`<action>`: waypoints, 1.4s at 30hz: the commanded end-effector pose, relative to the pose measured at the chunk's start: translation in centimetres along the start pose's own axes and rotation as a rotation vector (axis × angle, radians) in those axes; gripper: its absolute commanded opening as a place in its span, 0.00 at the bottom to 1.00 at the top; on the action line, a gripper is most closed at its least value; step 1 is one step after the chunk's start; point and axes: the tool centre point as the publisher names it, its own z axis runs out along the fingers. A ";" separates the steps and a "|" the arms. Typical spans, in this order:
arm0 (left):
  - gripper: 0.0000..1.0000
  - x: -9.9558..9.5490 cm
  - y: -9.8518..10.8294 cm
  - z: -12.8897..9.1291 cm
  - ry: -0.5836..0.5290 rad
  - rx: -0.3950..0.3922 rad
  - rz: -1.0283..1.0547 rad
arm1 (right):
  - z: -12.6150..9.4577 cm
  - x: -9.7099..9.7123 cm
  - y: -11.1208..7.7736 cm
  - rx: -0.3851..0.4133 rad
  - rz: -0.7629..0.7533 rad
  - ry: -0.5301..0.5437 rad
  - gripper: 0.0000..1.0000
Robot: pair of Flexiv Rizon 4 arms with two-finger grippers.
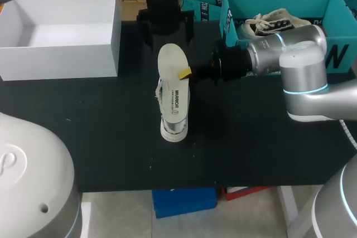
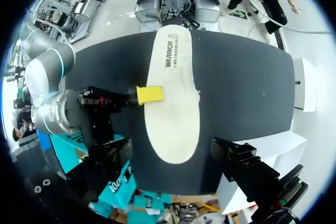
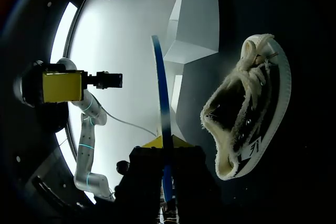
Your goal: Take the shoe out of the shoebox, open the shoe tongue, remove and reinsert the insole, then place the shoe into the shoebox
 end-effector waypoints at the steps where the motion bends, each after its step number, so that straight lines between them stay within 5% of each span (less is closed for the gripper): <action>1: 1.00 -0.1 1.2 0.3 0.007 0.005 0.000 | 0.1 -0.1 0.0 -0.001 0.000 0.001 0.00; 21: 1.00 0.1 3.9 0.2 0.038 -0.035 -0.014 | 0.1 -0.1 0.0 -0.001 0.000 0.001 0.00; 42: 1.00 -0.8 -3.7 0.5 0.060 -0.029 0.027 | 0.1 -0.1 0.0 -0.001 0.000 0.001 0.00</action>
